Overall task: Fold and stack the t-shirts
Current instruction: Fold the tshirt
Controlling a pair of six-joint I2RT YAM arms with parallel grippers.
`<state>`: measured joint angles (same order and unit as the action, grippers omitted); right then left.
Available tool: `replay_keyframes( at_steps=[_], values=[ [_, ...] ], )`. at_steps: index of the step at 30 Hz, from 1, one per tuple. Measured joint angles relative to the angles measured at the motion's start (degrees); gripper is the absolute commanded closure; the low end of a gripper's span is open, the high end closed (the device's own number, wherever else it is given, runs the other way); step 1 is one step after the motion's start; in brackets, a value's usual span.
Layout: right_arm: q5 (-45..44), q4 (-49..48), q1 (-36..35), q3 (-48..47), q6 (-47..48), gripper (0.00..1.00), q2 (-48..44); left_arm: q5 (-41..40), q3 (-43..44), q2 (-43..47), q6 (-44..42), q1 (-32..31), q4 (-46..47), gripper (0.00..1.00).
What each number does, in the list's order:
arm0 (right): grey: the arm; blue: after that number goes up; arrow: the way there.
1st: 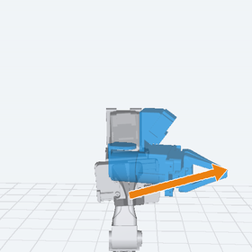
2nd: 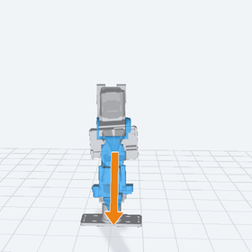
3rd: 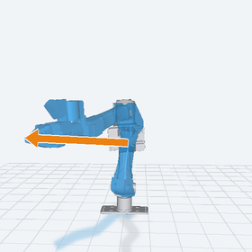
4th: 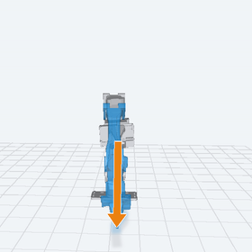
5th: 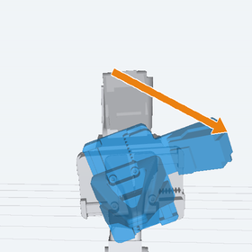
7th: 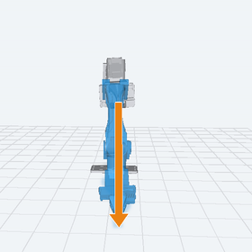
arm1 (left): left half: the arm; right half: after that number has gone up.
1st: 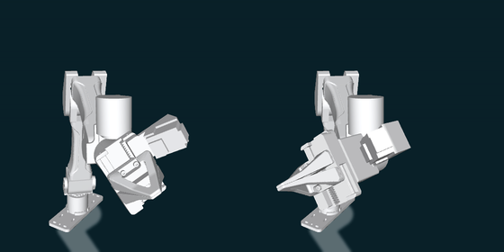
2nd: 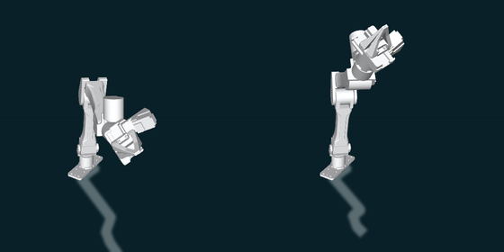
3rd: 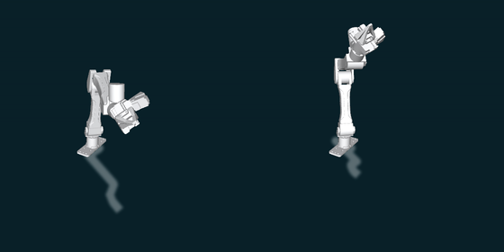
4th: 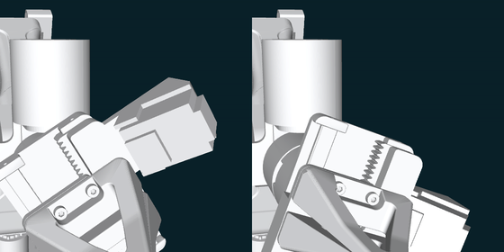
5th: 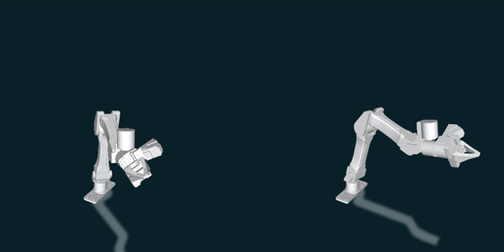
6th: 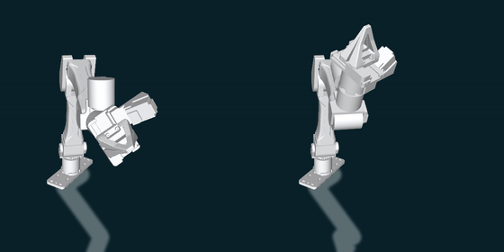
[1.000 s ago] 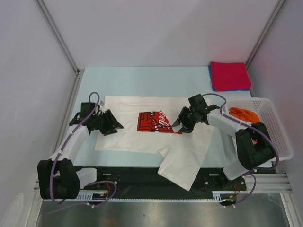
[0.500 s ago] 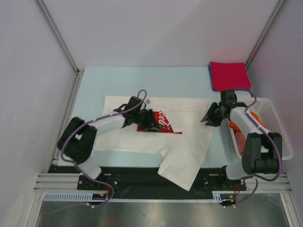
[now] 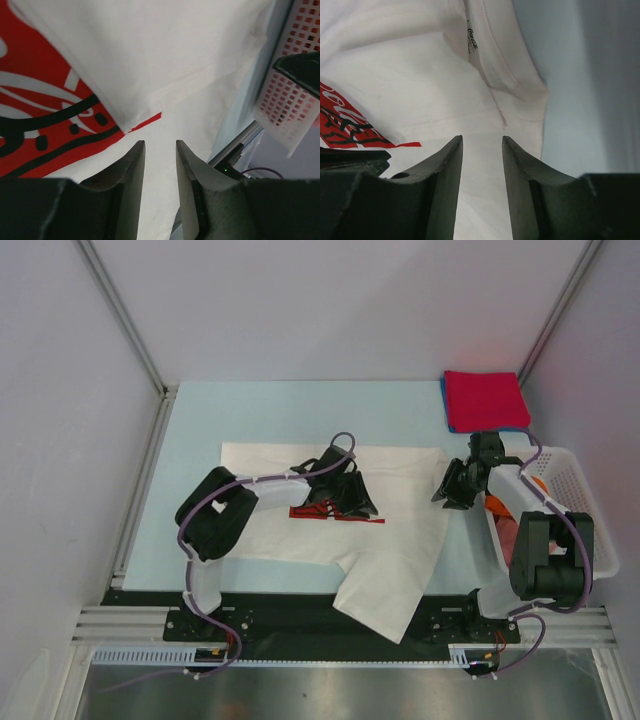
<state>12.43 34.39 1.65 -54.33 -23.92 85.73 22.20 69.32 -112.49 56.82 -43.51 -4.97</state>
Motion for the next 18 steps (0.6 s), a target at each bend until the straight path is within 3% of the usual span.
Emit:
replay_keyframes(
  at_steps=[18],
  values=[
    [-0.4, -2.6, 0.2, 0.3, 1.5, 0.57, 1.9, -0.9, 1.7, -3.9, 1.0, 0.1, -2.6, 0.60]
  ],
)
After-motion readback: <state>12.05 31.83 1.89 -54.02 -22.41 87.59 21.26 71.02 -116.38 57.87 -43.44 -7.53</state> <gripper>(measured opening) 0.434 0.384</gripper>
